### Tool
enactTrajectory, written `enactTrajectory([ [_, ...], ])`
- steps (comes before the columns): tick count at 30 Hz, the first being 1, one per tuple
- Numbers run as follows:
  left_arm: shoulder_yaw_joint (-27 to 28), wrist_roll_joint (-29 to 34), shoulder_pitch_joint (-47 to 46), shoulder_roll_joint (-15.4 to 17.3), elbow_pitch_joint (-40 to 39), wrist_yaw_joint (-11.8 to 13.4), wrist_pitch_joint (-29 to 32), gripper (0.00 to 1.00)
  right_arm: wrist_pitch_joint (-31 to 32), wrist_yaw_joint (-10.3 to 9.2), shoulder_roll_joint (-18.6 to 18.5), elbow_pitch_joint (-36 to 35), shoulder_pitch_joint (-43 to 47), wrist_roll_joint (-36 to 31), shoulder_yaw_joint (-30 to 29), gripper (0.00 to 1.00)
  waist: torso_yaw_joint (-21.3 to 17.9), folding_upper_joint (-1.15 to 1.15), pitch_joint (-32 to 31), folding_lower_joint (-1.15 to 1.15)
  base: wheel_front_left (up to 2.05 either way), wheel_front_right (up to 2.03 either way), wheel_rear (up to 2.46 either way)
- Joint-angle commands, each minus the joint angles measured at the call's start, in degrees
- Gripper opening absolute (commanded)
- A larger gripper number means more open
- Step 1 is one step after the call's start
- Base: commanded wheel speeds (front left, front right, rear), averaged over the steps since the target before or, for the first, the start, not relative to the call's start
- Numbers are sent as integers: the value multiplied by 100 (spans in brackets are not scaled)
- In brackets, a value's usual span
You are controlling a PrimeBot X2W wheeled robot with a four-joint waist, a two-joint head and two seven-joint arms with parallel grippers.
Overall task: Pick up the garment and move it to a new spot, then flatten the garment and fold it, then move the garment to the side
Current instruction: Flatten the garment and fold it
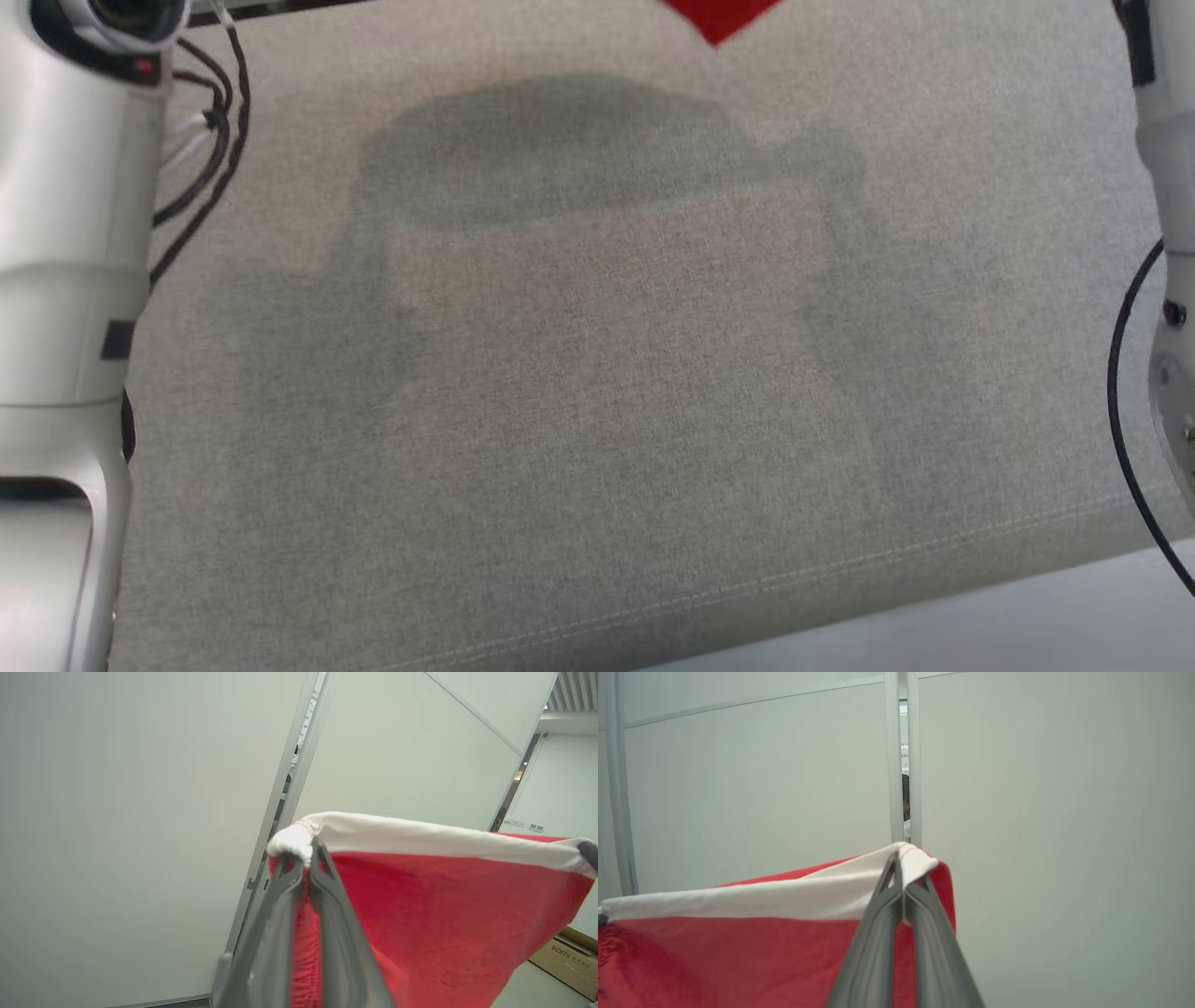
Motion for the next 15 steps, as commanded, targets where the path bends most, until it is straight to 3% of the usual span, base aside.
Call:
enactTrajectory([
  [1, 26, 100, -237, 11, 105, -116, -236, 0, -307, -2, 46, 127, -203, -88, -97, 0, -433, 0, 755, 0, 0, 0, 0],
  [6, 125, 88, -603, 13, 537, -418, -744, 0, -779, -2, 194, 457, -439, 62, -126, 0, -609, 0, 1268, 0, 0, 0, 0],
  [15, -15, -286, 280, 43, 1113, -705, -946, 0, -1013, -2, 145, 272, 853, 821, 1070, 0, -749, 0, 1576, 0, 0, 0, 0],
])
